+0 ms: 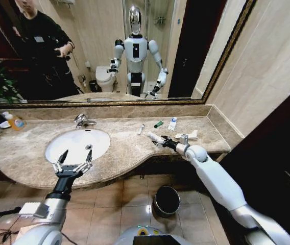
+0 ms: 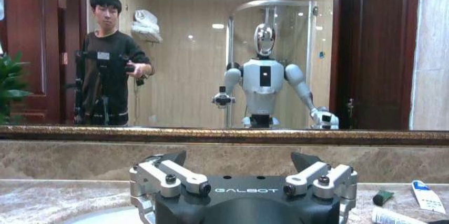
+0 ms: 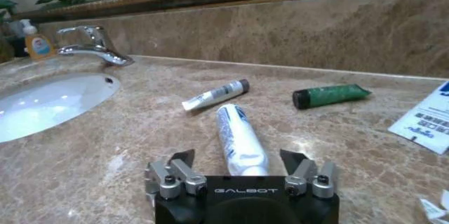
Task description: Pick up the trash from the sink and place it in the trash bin.
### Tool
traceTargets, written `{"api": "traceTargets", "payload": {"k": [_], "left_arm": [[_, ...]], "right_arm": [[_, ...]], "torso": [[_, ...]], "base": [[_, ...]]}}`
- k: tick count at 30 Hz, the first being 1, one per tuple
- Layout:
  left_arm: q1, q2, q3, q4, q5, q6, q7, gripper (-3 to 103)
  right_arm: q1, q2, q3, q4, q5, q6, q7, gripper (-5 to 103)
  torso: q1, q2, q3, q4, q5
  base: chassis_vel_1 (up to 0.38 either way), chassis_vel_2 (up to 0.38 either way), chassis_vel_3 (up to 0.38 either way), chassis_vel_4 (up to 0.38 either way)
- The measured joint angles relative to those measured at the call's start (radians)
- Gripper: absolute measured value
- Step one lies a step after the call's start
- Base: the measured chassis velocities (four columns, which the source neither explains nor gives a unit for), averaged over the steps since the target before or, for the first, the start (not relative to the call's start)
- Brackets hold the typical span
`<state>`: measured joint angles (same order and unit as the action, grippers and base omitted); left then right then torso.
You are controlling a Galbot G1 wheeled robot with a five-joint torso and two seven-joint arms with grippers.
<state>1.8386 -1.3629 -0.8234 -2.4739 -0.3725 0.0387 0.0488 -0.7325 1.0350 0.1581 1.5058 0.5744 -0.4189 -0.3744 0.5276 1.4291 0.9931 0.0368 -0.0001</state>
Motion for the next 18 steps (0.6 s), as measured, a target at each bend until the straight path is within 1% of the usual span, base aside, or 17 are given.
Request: {"api": "traceTargets", "payload": {"k": [1,5,6,7,8,10,11,13,14,15,17,18], "left_arm": [[0.000,0.000,0.000,0.000,0.000,0.000,0.000,100],[0.000,0.000,0.000,0.000,0.000,0.000,0.000,100],[0.000,0.000,0.000,0.000,0.000,0.000,0.000,100],[0.000,0.000,0.000,0.000,0.000,0.000,0.000,100],[0.000,0.000,0.000,0.000,0.000,0.000,0.000,100],[0.000,0.000,0.000,0.000,0.000,0.000,0.000,100],[0.000,0.000,0.000,0.000,0.000,0.000,0.000,100],[0.000,0.000,0.000,0.000,0.000,0.000,0.000,100],[0.000,0.000,0.000,0.000,0.000,0.000,0.000,100],[0.000,0.000,0.000,0.000,0.000,0.000,0.000,100],[0.000,0.000,0.000,0.000,0.000,0.000,0.000,100],[0.000,0.000,0.000,0.000,0.000,0.000,0.000,100]], "right_arm": [[0.000,0.000,0.000,0.000,0.000,0.000,0.000,84],[-0.004,0.005,0.009,-0.008,-0.011,0.011,0.005,62],[-0.004,0.005,0.009,-0.008,-0.011,0.011,0.005,62],[-0.005,0.007,0.012,-0.008,-0.014,0.013,0.006,57],[-0.005,0.009,0.015,-0.008,-0.016,0.014,0.006,57],[-0.008,0.013,0.020,-0.007,-0.019,0.016,0.008,46],[-0.008,0.013,0.020,-0.007,-0.019,0.016,0.008,46],[-0.015,0.015,0.027,0.003,-0.021,0.017,0.011,35],[-0.019,0.015,0.030,0.008,-0.023,0.017,0.011,32],[-0.019,0.015,0.030,0.008,-0.023,0.017,0.011,32],[-0.024,0.015,0.032,0.016,-0.029,0.021,0.010,24],[-0.025,0.015,0.032,0.017,-0.030,0.022,0.010,24]], "torso": [[0.000,0.000,0.000,0.0000,0.0000],[0.000,0.000,0.000,0.0000,0.0001],[0.000,0.000,0.000,0.0000,0.0001],[0.000,0.000,0.000,0.0000,0.0001],[0.000,0.000,0.000,0.0000,0.0001],[0.000,0.000,0.000,0.0000,0.0001],[0.000,0.000,0.000,0.0000,0.0001],[0.000,0.000,0.000,0.0000,0.0000],[0.000,0.000,0.000,0.0000,0.0000],[0.000,0.000,0.000,0.0000,0.0000],[0.000,0.000,0.000,0.0001,-0.0002],[0.000,0.000,0.000,0.0000,-0.0002]], "base": [[0.000,0.000,0.000,0.000],[0.000,0.000,0.000,0.000],[0.000,0.000,0.000,0.000],[0.000,0.000,0.000,0.000],[0.000,0.000,0.000,0.000],[0.000,0.000,0.000,0.000],[0.000,0.000,0.000,0.000],[0.000,0.000,0.000,0.000],[0.000,0.000,0.000,0.000],[0.000,0.000,0.000,0.000],[0.000,0.000,0.000,0.000],[0.000,0.000,0.000,0.000]]}}
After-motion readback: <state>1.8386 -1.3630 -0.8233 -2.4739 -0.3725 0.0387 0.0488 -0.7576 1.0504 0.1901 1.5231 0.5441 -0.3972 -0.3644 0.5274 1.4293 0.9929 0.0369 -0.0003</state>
